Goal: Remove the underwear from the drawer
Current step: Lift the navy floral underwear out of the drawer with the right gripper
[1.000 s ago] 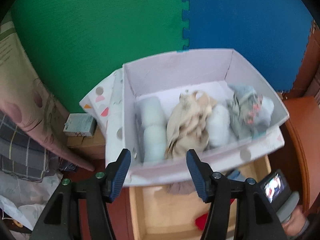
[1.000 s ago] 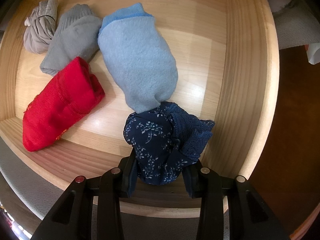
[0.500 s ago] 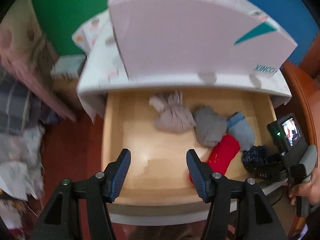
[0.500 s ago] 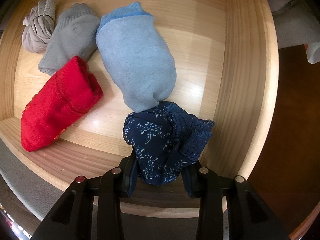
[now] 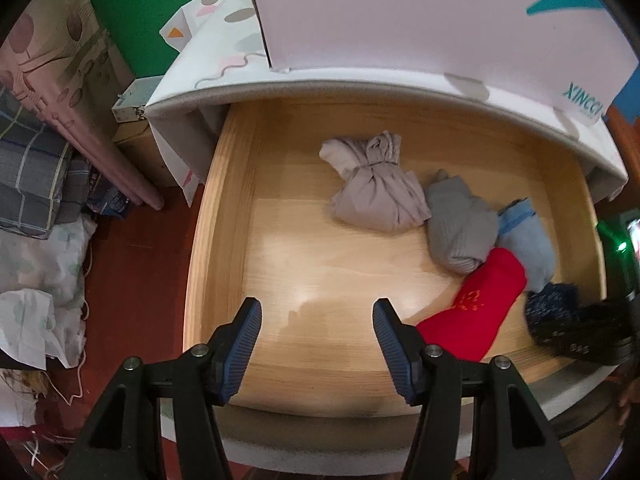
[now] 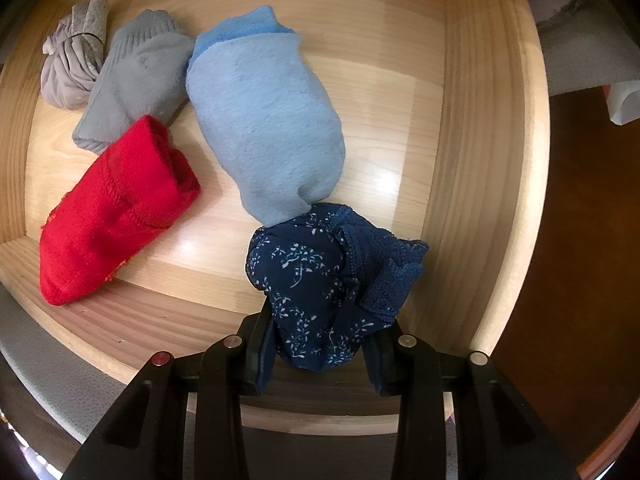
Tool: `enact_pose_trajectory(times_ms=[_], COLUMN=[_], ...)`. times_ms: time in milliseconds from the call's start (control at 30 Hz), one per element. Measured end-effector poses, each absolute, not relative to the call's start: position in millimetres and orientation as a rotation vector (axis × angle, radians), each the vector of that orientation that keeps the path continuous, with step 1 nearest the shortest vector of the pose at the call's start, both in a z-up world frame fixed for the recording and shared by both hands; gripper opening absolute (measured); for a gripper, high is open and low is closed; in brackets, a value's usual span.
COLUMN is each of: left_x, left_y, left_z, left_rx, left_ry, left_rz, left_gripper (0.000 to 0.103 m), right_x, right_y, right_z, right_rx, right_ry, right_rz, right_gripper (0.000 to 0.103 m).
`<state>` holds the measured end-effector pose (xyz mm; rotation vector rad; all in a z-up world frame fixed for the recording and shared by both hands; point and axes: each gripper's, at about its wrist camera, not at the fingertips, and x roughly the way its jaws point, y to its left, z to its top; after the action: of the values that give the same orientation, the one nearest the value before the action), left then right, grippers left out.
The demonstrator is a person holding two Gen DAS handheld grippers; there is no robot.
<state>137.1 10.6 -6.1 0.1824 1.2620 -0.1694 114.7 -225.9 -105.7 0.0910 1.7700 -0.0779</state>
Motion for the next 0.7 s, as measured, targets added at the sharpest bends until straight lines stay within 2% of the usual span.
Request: enact_pose_trajectory(times_ms=[400, 700], left_x=[128.5, 130.2], left_y=[-2.2, 11.0], left_z=[-7.8, -5.4], left_rx=[0.27, 0.185], left_ry=[1.221, 1.221], left_rz=[-0.164, -0.167], left_gripper=[0.059, 0.059], right_x=[106.0, 96.4], right_y=[-232.2, -237.5], right_z=[-88.8, -73.3], right_rx=[0.11, 0.133], right_ry=[1.668, 1.616], right_rz=[-0.083, -0.063], right_gripper=[0.031, 0.031])
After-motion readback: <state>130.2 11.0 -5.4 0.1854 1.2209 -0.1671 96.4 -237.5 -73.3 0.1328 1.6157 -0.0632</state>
